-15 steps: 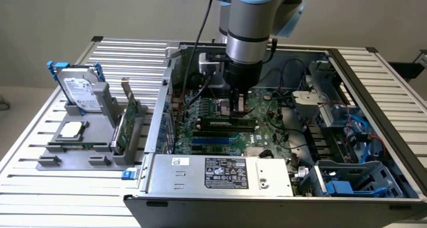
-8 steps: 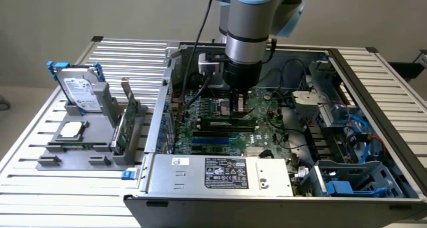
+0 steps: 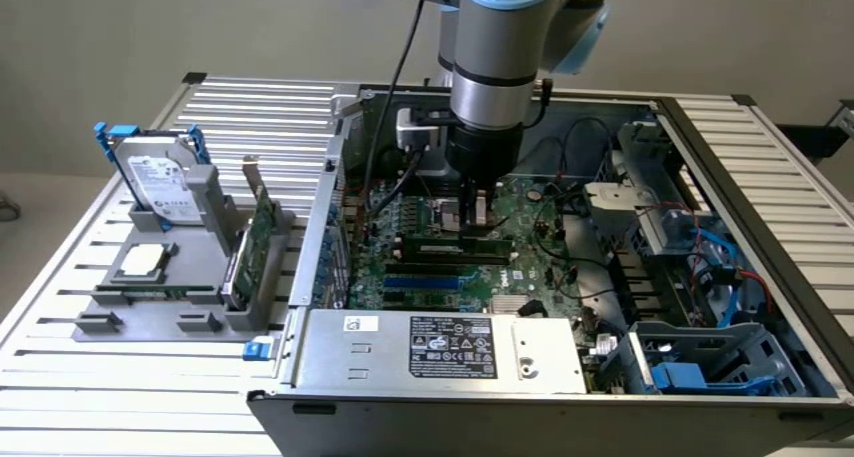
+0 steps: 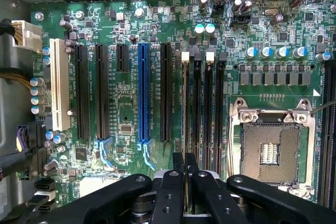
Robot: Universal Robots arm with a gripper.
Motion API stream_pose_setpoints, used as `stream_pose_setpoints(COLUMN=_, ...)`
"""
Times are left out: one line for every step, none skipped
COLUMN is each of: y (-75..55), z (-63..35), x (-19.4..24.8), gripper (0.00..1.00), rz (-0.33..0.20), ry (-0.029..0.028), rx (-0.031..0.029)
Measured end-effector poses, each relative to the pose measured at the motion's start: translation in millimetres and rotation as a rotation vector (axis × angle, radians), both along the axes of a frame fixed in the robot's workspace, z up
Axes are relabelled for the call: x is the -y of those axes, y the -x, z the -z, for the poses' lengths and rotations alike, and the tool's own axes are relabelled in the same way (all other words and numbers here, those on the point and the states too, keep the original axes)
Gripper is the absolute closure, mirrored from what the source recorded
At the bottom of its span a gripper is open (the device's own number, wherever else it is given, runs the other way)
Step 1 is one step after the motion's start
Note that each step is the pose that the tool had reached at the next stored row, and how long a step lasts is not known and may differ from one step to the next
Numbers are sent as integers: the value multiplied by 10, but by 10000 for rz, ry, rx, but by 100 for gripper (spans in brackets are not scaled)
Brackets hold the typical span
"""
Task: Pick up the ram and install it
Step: 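Insert the ram into the slot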
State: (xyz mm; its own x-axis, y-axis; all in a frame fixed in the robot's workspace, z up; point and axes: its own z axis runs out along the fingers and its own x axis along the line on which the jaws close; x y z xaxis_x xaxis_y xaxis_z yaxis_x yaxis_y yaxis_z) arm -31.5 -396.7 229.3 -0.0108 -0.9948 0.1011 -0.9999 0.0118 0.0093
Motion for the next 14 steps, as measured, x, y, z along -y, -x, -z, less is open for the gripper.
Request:
stream_pose_setpoints(y=1, z=1, x=0, gripper=87, rz=8, ry=0, rx=2)
stream_pose_setpoints(y=2, z=1, x=0, gripper=87, rz=16, ry=-1, rx=4)
stream_pose_setpoints(y=4, z=2, x=-1, gripper=87, rz=26, ry=-1, rx=6)
stream_pose_setpoints(y=5, z=2, x=-1, gripper=87, rz=35, ry=-1, rx=7)
stream_pose_setpoints(y=6, z=3, x=-2, gripper=87, rz=43, ry=-1, rx=8)
stream_pose_setpoints(y=7, z=3, x=-2, gripper=87, rz=51, ry=0, rx=9)
stream_pose_setpoints(y=8, z=4, x=-2, gripper=87, rz=58, ry=-1, rx=11)
stream_pose_setpoints(y=9, z=5, x=-3, gripper=87, rz=65, ry=-1, rx=13)
stream_pose_setpoints(y=9, z=5, x=-3, gripper=87, rz=71, ry=-1, rx=14)
stream_pose_setpoints(y=10, z=6, x=-3, gripper=87, rz=77, ry=-1, rx=16)
stream_pose_setpoints(y=10, z=7, x=-4, gripper=87, rz=82, ry=-1, rx=18)
stream_pose_setpoints(y=10, z=8, x=-4, gripper=87, rz=85, ry=-1, rx=20)
stream_pose_setpoints(y=10, z=9, x=-4, gripper=87, rz=91, ry=0, rx=22)
stream_pose_setpoints(y=10, z=10, x=-4, gripper=87, rz=96, ry=0, rx=25)
